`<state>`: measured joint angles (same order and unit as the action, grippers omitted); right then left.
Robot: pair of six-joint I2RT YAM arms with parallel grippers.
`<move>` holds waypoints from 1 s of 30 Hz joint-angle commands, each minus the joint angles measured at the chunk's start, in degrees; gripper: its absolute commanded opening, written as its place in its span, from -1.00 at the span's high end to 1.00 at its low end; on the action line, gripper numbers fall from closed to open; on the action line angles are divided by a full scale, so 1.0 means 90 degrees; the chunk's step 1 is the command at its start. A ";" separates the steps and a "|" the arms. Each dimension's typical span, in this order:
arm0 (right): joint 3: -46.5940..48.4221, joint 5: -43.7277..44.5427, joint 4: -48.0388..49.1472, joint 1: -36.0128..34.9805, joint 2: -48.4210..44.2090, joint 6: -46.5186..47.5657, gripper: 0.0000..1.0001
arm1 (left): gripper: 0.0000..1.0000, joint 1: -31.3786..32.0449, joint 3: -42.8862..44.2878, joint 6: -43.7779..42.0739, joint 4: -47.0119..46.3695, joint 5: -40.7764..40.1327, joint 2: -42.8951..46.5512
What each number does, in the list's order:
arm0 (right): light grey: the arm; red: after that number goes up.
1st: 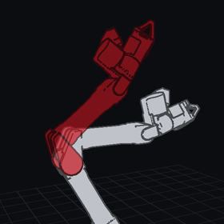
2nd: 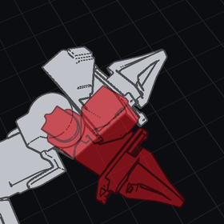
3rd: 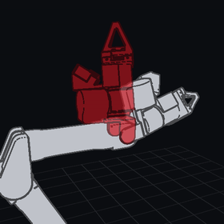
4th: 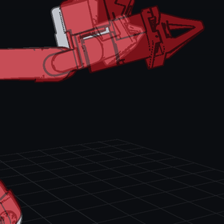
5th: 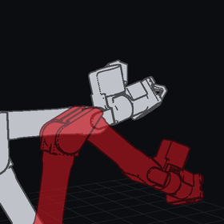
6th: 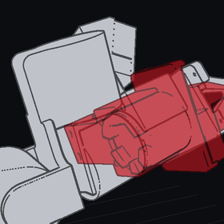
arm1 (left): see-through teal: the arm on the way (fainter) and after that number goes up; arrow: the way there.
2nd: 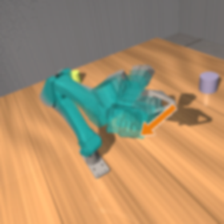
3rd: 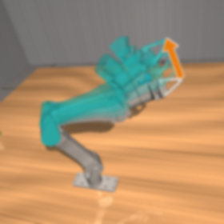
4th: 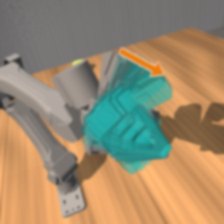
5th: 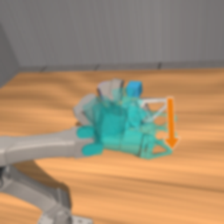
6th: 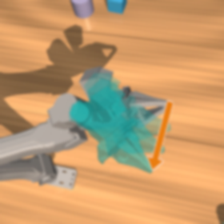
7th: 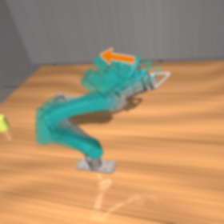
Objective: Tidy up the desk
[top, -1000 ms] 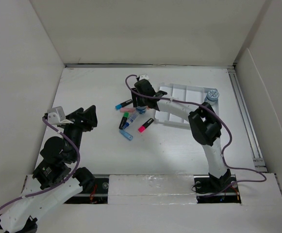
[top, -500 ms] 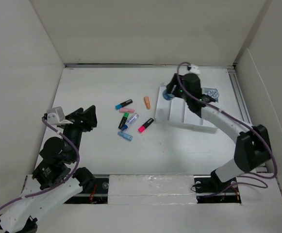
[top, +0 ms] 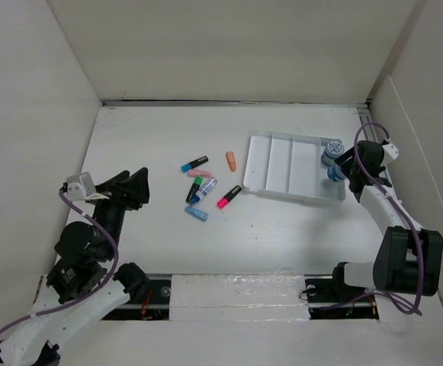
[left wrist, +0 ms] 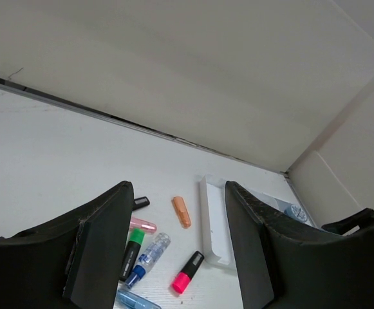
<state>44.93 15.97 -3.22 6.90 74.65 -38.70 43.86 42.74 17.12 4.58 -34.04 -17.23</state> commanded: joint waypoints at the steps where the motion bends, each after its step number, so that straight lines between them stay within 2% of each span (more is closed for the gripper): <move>1: 0.0086 -0.0241 0.0184 0.0103 -0.0024 -0.0163 0.08 | -0.10 -0.0019 0.0026 0.0041 -0.0196 0.0042 0.0284; 3: 0.0106 -0.0299 0.0124 0.0161 0.0035 -0.0153 0.03 | -0.10 -0.0019 -0.0032 0.0031 -0.0235 0.0013 0.0381; 6: 0.0203 -0.0514 0.0143 0.0162 0.0201 -0.0153 -0.20 | -0.10 -0.0019 -0.0003 0.0050 -0.0216 0.0110 0.0304; 7: 0.0203 -0.0534 0.0134 0.0162 0.0230 -0.0163 -0.35 | -0.10 -0.0019 0.0007 0.0041 -0.0196 0.0120 0.0275; 13: 0.0369 -0.0583 0.0163 0.0044 0.0221 -0.0105 -0.71 | -0.19 -0.0019 0.0026 0.0041 -0.0196 0.0169 0.0225; 15: 0.0399 -0.0495 0.0202 -0.0228 0.0066 -0.0085 -0.80 | -0.19 -0.0019 -0.0003 0.0031 -0.0206 0.0130 0.0245; 18: 0.0515 -0.0056 0.0202 -0.0706 -0.0052 0.0012 -0.83 | -0.20 -0.0019 -0.0003 0.0011 -0.0216 0.0111 0.0167; 21: 0.0506 0.0169 0.0290 -0.1302 -0.0375 0.0247 -0.76 | -0.21 -0.0019 -0.0013 -0.0008 -0.0216 0.0081 0.0099; 22: 0.0477 0.0198 0.0648 -0.1487 -0.0529 0.0392 -0.56 | -0.22 -0.0019 -0.0013 -0.0008 -0.0216 0.0072 0.0070; 23: 0.0351 0.0189 0.0903 -0.2088 -0.0599 0.0509 -0.16 | -0.22 -0.0019 -0.0013 -0.0008 -0.0206 0.0062 0.0050; 24: 0.0350 0.0189 0.0905 -0.2094 -0.0599 0.0511 -0.16 | -0.22 -0.0019 -0.0013 -0.0008 -0.0206 0.0062 0.0050; 25: 0.0321 0.0150 0.1127 -0.2307 -0.0590 0.0627 0.34 | -0.22 -0.0019 -0.0003 -0.0008 -0.0196 0.0062 0.0069; 28: 0.0398 -0.0132 0.1217 -0.3225 -0.0230 0.0764 0.95 | -0.21 -0.0019 -0.0061 -0.0037 -0.0264 0.0003 0.0079; 30: 0.0535 -0.0318 0.1276 -0.3742 0.0287 0.0862 0.99 | -0.21 -0.0019 -0.0062 -0.0038 -0.0265 0.0013 0.0001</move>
<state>47.55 15.44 4.62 -21.87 73.01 -33.80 43.81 42.72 17.41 4.49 -33.50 -16.10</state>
